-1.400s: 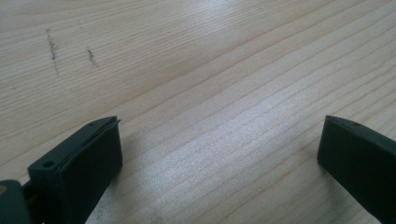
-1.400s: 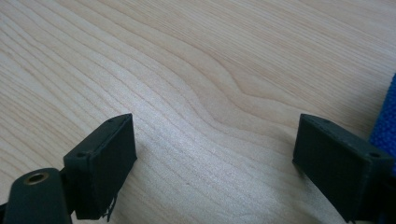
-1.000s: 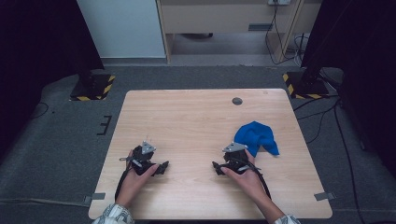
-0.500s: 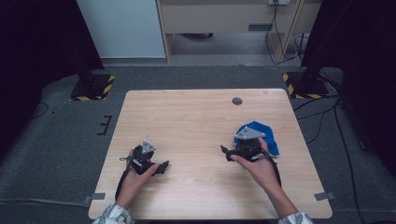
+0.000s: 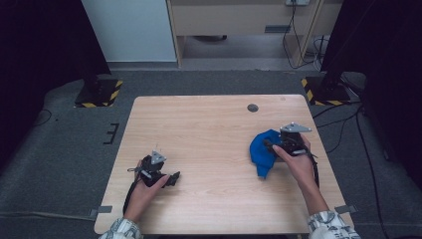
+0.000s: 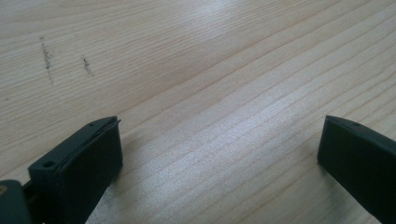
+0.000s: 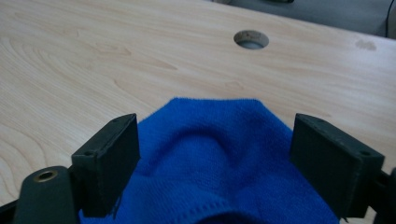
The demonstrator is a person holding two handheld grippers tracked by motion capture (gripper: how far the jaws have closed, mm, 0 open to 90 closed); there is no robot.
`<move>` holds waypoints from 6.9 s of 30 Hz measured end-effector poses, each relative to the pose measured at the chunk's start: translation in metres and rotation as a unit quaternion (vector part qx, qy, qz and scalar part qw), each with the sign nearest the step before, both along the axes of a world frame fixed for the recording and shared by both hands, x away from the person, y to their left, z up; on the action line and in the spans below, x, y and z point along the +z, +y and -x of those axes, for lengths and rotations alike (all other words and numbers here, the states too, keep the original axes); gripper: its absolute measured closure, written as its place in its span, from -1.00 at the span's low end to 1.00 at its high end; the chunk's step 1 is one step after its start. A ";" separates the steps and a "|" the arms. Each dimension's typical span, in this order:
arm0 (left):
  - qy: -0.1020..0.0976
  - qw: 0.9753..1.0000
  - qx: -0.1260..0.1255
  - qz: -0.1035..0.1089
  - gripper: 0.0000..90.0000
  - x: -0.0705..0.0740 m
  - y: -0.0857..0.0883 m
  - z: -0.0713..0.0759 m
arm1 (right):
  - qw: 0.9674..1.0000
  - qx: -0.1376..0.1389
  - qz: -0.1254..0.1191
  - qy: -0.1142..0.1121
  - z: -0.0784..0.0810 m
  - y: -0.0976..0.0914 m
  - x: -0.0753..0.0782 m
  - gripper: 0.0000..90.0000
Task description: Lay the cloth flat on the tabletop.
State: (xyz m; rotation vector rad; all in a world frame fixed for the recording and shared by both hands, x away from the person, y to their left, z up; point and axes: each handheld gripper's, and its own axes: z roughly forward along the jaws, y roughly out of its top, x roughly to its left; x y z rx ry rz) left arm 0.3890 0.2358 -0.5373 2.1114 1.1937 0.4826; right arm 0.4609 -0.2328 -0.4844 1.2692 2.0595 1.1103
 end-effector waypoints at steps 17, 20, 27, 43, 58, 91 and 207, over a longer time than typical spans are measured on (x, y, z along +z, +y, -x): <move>0.000 1.000 -0.006 0.001 -1.00 0.000 0.002 0.008 | 0.996 0.024 0.017 0.080 -0.007 0.013 -0.041 -0.35; 0.001 1.000 -0.007 -0.001 -1.00 0.000 0.004 0.012 | 0.996 0.034 -0.009 0.085 -0.007 0.012 -0.041 0.19; 0.000 1.000 -0.004 0.000 -1.00 0.000 0.004 0.014 | 0.996 0.046 -0.021 0.073 -0.006 0.010 -0.037 0.56; 0.000 1.000 -0.004 0.001 -1.00 0.000 0.004 0.014 | 0.982 0.164 -0.088 0.019 0.037 0.097 0.013 0.57; 0.000 1.000 -0.002 0.000 -1.00 0.000 0.003 0.010 | 0.985 0.154 -0.038 0.061 0.035 0.141 -0.034 0.39; -0.012 0.999 -0.035 0.016 -0.82 0.011 -0.024 0.003 | 0.993 0.111 -0.029 0.033 0.055 0.062 -0.009 0.37; 0.001 0.999 -0.044 0.032 0.79 0.015 -0.042 -0.011 | 0.983 0.169 0.014 0.066 0.052 0.137 -0.050 0.55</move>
